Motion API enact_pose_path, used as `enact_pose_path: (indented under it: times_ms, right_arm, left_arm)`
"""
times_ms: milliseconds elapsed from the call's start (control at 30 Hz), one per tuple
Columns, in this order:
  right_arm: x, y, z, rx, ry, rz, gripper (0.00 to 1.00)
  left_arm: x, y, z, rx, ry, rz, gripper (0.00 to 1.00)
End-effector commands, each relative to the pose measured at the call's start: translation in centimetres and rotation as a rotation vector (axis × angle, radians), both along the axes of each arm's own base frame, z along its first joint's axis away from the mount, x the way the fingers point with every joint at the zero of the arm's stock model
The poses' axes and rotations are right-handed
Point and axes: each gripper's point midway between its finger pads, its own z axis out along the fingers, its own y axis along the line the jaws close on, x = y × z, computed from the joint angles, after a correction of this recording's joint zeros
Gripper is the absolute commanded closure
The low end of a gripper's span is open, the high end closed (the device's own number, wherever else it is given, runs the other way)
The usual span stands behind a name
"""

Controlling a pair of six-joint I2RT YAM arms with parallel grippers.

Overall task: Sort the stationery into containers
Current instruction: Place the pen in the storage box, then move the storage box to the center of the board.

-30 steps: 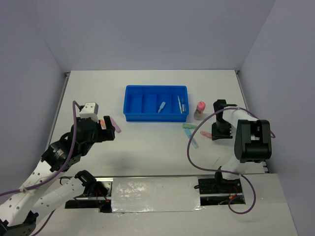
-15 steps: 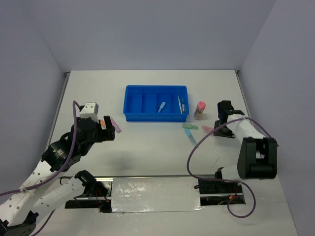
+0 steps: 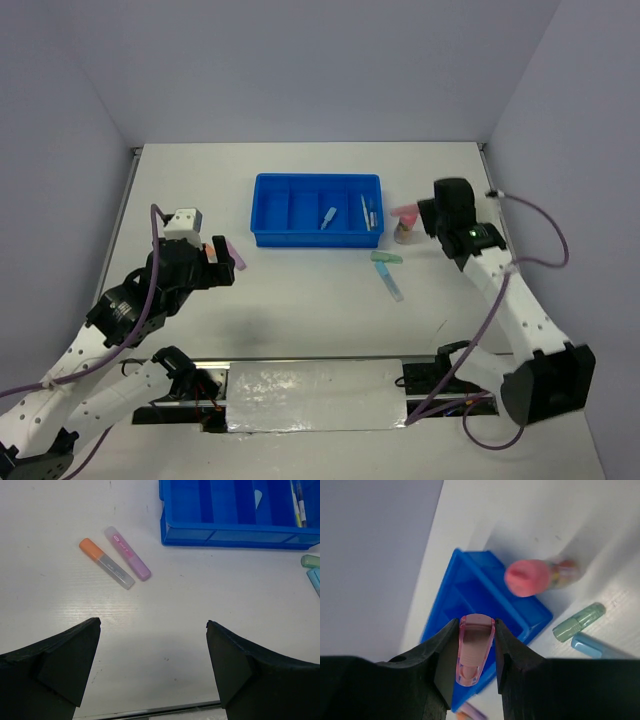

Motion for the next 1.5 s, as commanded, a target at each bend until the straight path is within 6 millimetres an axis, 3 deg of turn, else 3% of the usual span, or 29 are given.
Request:
enact_pose_path:
  times_ms: [0,100,133,167,200,233,267,367,433,700,767,800,867,1033,1200,1267,1333,1367,1433,1467]
  right_arm:
    - [6.4,5.1,7.0,-0.320,-0.147,0.352,1.00]
    - [9.8,9.6,6.9,-0.563,-0.109,0.609,1.00]
    - [11.4,11.2,5.0,-0.663,-0.089,0.738,1.00]
    - [12.3,12.9,6.4,-0.676,-0.131,0.801,1.00]
    - [12.5,14.4,5.5,-0.682,-0.127,0.892,1.00]
    - [13.4,15.4,2.9,-0.733,-0.084,0.997,1.00]
    - [13.8,17.2,3.6,-0.730,-0.123,1.068,1.00]
    - [14.6,19.4,0.4,-0.785,-0.061,1.202,1.00]
    - [15.0,19.8,-1.7,-0.822,-0.009,1.221,1.00]
    - [15.1,22.3,-5.4,-0.759,0.001,1.299,0.96]
    - [15.0,22.2,-6.1,-0.761,0.019,1.301,0.86]
    - [14.9,22.2,-6.3,-0.759,0.028,1.295,0.72]
    - [14.8,22.1,-6.3,-0.753,0.026,1.295,0.54]
    - [14.7,22.2,-3.0,-0.753,-0.027,1.264,0.32]
    - [14.0,21.9,1.6,-0.737,-0.091,1.224,0.29]
    - [12.7,20.3,4.0,-0.684,-0.069,1.105,0.26]
    - [11.7,15.9,3.2,-0.682,0.048,0.861,0.17]
    - [9.8,13.2,2.9,-0.619,0.087,0.679,0.03]
    - [8.1,11.4,2.7,-0.531,0.082,0.529,0.03]
    - [6.3,10.4,2.6,-0.394,0.095,0.387,0.06]
  left_arm:
    - [0.4,-0.3,0.5,-0.003,-0.024,-0.008,0.01]
    - [0.4,-0.2,0.7,-0.006,-0.029,-0.006,0.01]
    - [0.4,-0.2,0.7,-0.010,-0.034,-0.006,0.01]
    - [0.3,-0.3,0.8,-0.012,-0.036,-0.011,0.01]
    - [0.3,-0.3,0.8,-0.012,-0.035,-0.014,0.01]
    - [0.4,-0.4,0.8,-0.010,-0.035,-0.017,0.01]
    - [0.4,-0.4,0.7,-0.008,-0.032,-0.019,0.01]
    - [0.5,-0.5,0.5,-0.002,-0.024,-0.015,0.01]
    - [0.5,-0.5,0.5,0.000,-0.020,-0.017,0.01]
    - [0.5,-0.7,0.5,0.003,-0.023,-0.030,0.01]
    - [0.5,-0.7,0.4,0.003,-0.022,-0.032,0.01]
    - [0.6,-0.7,0.5,0.002,-0.021,-0.033,0.01]
    - [0.6,-0.8,0.4,0.002,-0.020,-0.036,0.01]
    - [0.6,-0.9,0.4,0.003,-0.018,-0.043,0.01]
    - [0.5,-0.9,0.5,0.001,-0.021,-0.043,0.01]
    - [0.5,-0.8,0.6,-0.001,-0.024,-0.042,0.01]
    - [0.5,-0.8,0.6,-0.002,-0.026,-0.040,0.01]
    - [0.5,-0.8,0.5,-0.001,-0.026,-0.042,0.01]
    - [0.5,-0.9,0.6,-0.003,-0.027,-0.043,0.01]
    - [0.5,-0.9,0.6,-0.004,-0.026,-0.042,0.01]
